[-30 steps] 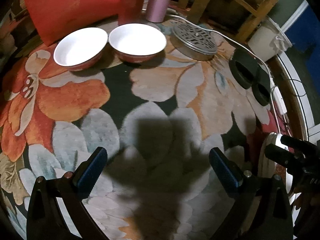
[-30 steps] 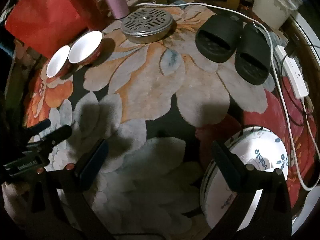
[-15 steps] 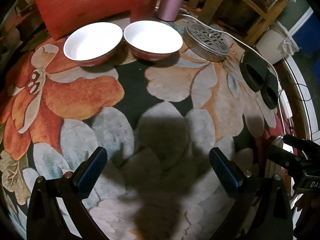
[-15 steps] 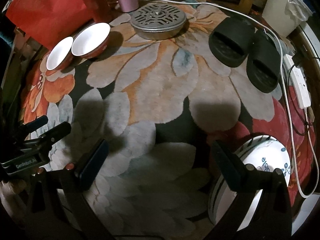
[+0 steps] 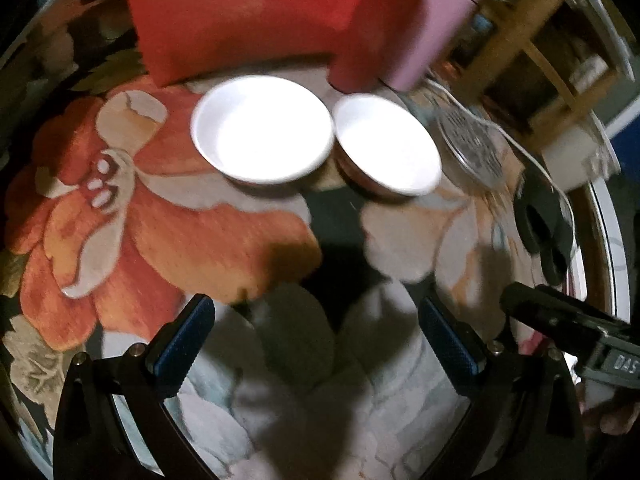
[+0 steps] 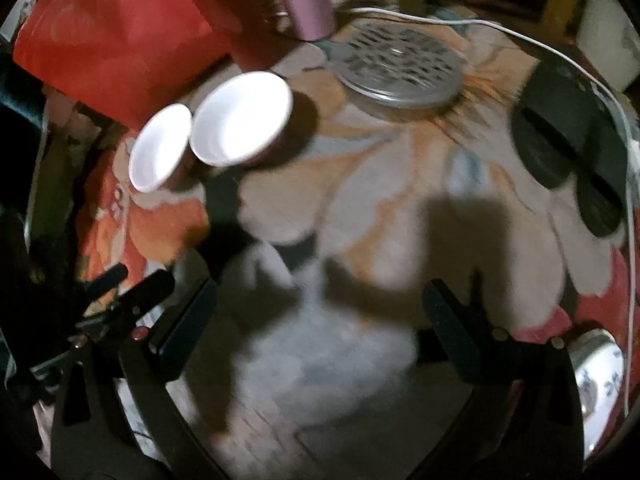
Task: Organize plates and bowls
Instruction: 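Move the right gripper to a small red-backed white bowl and grasp its rim, then carry the small bowl with the right gripper over to the stack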
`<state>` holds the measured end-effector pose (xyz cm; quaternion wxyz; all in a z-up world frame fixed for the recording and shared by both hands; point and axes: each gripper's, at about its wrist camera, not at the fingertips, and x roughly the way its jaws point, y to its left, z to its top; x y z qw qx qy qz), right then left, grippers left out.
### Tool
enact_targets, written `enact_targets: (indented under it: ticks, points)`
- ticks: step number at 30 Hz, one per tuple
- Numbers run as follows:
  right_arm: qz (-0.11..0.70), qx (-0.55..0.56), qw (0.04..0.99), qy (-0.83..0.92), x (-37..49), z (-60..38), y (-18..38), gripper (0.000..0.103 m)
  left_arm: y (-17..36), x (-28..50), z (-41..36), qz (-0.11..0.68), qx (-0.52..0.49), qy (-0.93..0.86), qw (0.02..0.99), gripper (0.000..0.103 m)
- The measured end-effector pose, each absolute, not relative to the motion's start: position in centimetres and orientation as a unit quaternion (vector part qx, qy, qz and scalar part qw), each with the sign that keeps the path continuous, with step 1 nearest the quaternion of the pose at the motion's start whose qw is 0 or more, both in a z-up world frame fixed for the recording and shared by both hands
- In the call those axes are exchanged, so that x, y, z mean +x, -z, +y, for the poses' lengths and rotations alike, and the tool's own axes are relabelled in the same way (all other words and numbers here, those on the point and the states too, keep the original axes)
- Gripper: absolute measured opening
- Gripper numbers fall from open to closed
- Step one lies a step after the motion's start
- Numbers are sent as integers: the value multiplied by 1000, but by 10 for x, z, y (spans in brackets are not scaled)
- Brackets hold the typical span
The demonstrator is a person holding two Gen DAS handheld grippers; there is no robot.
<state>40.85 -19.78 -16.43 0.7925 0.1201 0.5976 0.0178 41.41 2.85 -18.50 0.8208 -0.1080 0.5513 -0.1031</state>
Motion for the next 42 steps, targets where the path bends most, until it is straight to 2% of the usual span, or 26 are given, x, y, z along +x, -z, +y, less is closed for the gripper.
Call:
enact_targets:
  ticks: [7, 13, 16, 18, 20, 29, 35, 37, 38, 40, 41, 42]
  points:
    - [589, 173, 790, -5, 463, -186, 183, 97, 187, 430, 60, 548, -148, 66, 820, 102]
    - [600, 247, 760, 33, 503, -193, 215, 75, 193, 425, 67, 553, -147, 62, 818, 102]
    - [609, 294, 735, 41, 511, -197, 232, 53, 198, 422, 69, 557, -151, 61, 814, 102]
    - [620, 314, 718, 32, 515, -195, 245, 28, 200, 420, 69, 559, -150, 62, 813, 102]
    - [618, 318, 719, 24, 516, -194, 248, 17, 200, 418, 70, 559, -148, 65, 813, 102]
    - [632, 296, 715, -48, 471, -191, 239, 16, 201, 414, 66, 559, -153, 82, 811, 102]
    - [669, 202, 700, -148, 434, -154, 232, 16, 209, 415, 56, 570, -161, 103, 799, 101]
    - [673, 172, 701, -159, 425, -145, 231, 16, 216, 415, 51, 580, -159, 109, 791, 95]
    - [673, 159, 704, -159, 422, -144, 231, 17, 220, 415, 49, 588, -157, 111, 786, 85]
    - [672, 148, 709, -155, 421, -141, 232, 19, 230, 416, 46, 602, -158, 114, 775, 81]
    - [671, 147, 711, -150, 421, -141, 232, 19, 234, 416, 45, 604, -159, 115, 772, 73]
    - [669, 147, 714, -145, 420, -142, 232, 19, 237, 418, 43, 608, -162, 120, 768, 57]
